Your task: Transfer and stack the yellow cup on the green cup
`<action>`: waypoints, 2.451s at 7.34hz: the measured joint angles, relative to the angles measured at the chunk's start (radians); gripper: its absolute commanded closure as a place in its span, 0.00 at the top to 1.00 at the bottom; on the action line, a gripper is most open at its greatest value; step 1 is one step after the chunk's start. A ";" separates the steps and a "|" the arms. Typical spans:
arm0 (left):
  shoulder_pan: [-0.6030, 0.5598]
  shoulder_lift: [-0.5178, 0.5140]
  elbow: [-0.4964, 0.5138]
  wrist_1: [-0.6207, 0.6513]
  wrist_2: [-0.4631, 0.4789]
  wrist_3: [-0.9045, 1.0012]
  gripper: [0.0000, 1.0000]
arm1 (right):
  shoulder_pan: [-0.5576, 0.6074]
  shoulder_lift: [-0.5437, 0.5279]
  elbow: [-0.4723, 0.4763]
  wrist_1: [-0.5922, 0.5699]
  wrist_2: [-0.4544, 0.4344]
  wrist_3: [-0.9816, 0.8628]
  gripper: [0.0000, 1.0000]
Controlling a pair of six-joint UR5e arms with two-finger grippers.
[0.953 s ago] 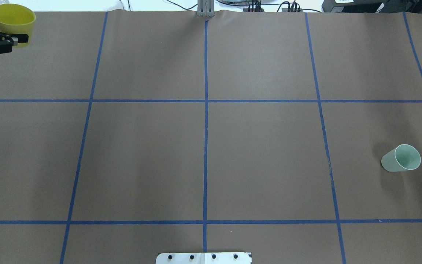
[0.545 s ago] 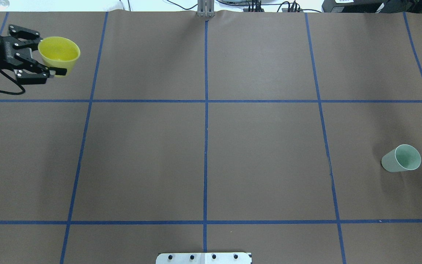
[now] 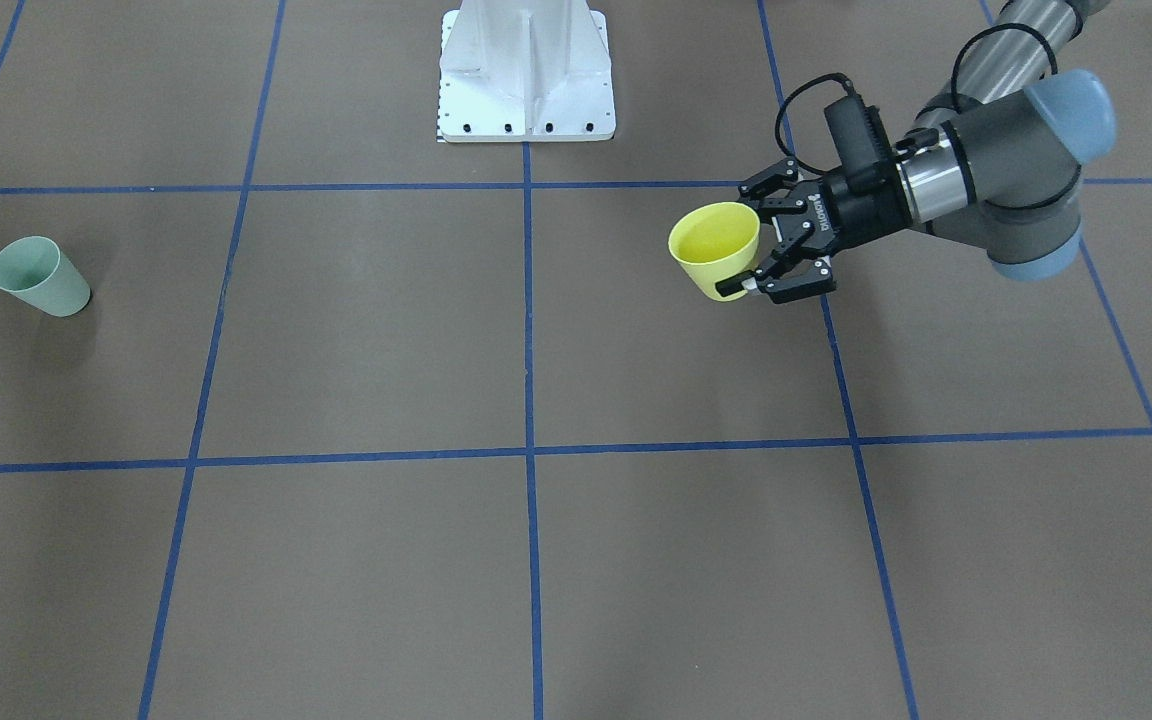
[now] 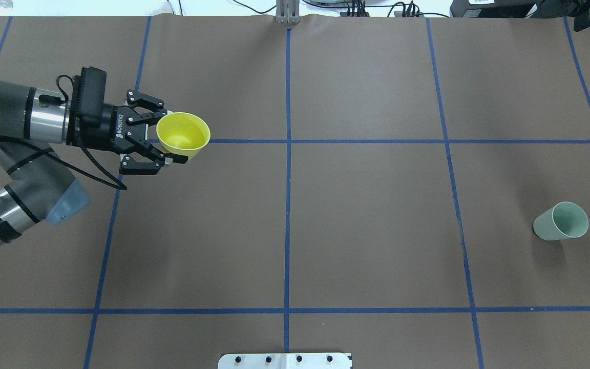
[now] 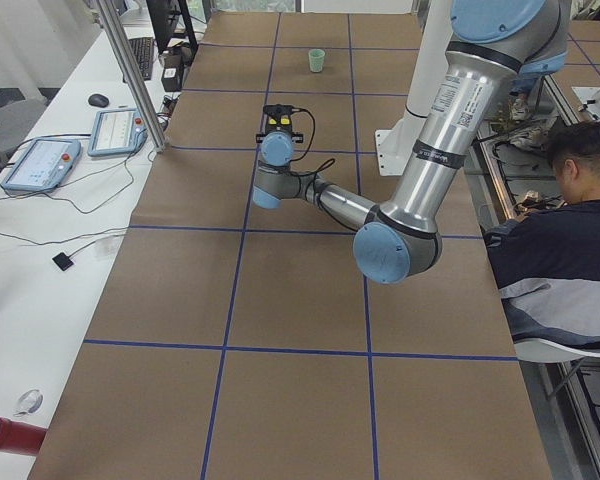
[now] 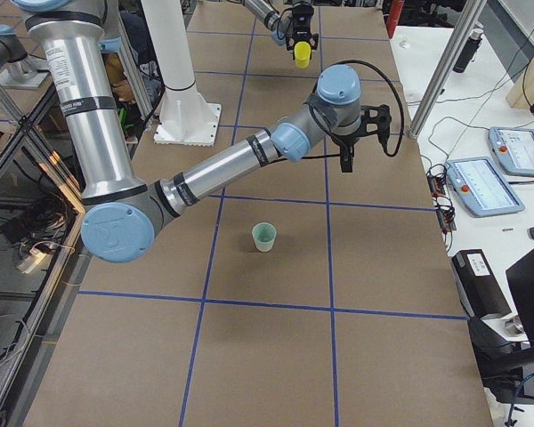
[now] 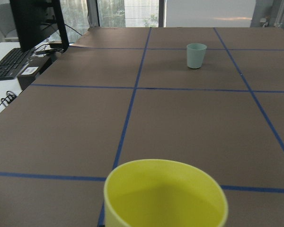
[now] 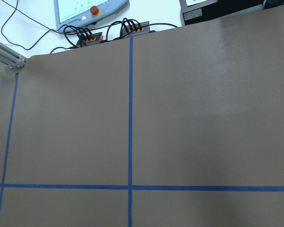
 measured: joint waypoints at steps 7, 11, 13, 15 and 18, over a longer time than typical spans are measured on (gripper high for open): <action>0.143 -0.153 0.113 -0.017 0.226 -0.004 0.25 | -0.353 0.238 0.093 -0.001 -0.178 0.279 1.00; 0.153 -0.154 0.136 -0.017 0.228 -0.013 0.29 | -0.577 0.326 0.094 -0.007 -0.361 0.374 1.00; 0.158 -0.155 0.137 -0.018 0.228 -0.032 0.29 | -0.644 0.366 0.069 -0.030 -0.431 0.382 1.00; 0.162 -0.156 0.132 -0.019 0.227 -0.040 0.29 | -0.677 0.433 0.021 -0.088 -0.470 0.380 1.00; 0.169 -0.159 0.127 -0.021 0.227 -0.046 0.29 | -0.694 0.479 -0.048 -0.112 -0.477 0.361 1.00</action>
